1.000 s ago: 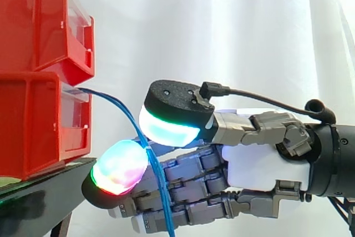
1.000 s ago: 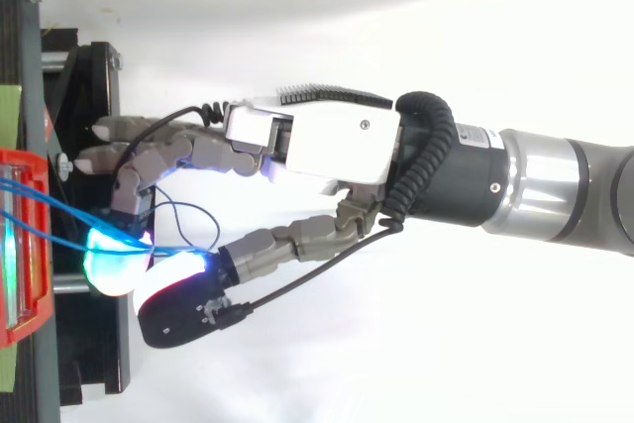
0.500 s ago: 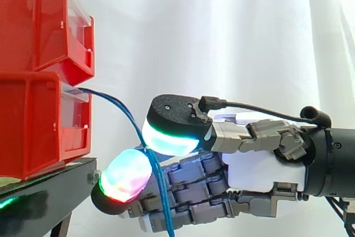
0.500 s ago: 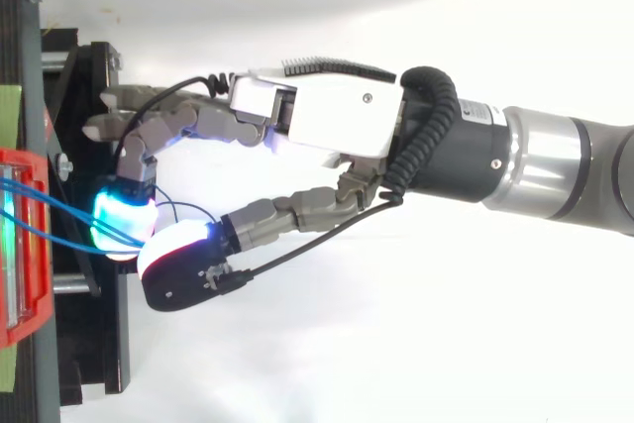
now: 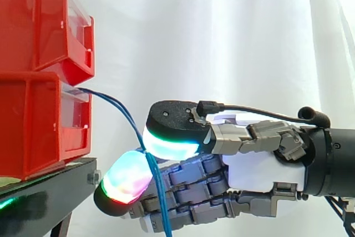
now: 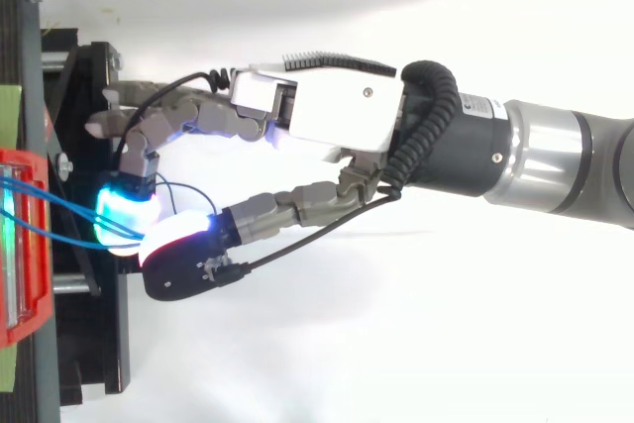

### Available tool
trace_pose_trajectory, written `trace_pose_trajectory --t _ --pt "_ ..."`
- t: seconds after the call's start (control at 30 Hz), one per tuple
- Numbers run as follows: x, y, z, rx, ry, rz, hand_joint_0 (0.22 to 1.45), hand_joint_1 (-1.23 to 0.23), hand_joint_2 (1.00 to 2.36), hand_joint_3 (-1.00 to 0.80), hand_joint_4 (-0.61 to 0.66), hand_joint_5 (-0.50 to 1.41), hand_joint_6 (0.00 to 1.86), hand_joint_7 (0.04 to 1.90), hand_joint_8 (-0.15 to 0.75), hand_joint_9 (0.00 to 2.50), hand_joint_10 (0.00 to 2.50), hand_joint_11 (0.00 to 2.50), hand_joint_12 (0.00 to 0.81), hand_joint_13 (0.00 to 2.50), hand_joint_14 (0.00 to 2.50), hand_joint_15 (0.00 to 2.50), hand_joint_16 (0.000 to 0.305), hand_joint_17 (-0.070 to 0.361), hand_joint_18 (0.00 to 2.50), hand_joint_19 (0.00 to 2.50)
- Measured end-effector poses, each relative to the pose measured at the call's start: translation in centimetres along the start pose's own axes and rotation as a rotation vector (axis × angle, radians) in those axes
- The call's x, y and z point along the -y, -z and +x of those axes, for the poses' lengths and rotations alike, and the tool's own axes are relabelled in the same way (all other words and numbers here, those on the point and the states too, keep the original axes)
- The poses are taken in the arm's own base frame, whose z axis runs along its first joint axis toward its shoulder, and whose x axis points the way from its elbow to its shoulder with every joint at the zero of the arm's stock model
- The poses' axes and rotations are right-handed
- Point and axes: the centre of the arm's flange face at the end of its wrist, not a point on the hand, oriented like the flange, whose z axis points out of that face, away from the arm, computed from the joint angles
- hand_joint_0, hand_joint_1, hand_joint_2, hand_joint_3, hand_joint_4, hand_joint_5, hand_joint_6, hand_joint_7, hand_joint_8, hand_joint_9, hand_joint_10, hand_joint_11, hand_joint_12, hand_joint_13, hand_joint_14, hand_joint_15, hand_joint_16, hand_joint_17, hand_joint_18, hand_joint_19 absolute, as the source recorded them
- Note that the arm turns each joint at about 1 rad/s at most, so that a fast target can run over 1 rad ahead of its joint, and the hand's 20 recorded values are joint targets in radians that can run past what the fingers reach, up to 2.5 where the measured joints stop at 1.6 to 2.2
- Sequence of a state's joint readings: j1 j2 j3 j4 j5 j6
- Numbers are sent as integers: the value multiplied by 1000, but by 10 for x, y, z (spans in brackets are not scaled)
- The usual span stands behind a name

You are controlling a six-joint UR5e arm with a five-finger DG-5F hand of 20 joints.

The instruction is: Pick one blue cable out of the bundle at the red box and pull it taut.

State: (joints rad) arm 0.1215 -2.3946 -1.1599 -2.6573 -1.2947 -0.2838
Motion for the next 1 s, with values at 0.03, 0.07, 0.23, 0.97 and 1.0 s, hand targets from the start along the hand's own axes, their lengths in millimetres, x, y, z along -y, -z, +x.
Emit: trace_pose_trajectory --t 0.03,0.07,0.23,0.97,1.0 --pt "0 0 0 -1 0 -1 597 -621 1014 -276 196 -214 860 770 265 273 3 121 355 31 0 68 54 123 0 0" --pt "0 0 0 -1 0 -2 597 -621 1014 -274 194 -214 861 766 265 274 2 121 355 32 0 66 55 123 0 0" --pt "0 0 0 -3 3 -2 603 -621 1017 -242 174 -217 879 774 264 278 2 116 354 37 2 72 54 122 0 0" --pt "-9 -3 0 -31 8 -5 562 -605 1009 -374 202 -217 860 737 269 288 2 133 359 54 2 84 55 125 0 3" --pt "-9 -4 -1 -31 9 -4 561 -605 1009 -376 202 -217 860 738 270 287 3 132 359 52 2 84 55 125 0 2"
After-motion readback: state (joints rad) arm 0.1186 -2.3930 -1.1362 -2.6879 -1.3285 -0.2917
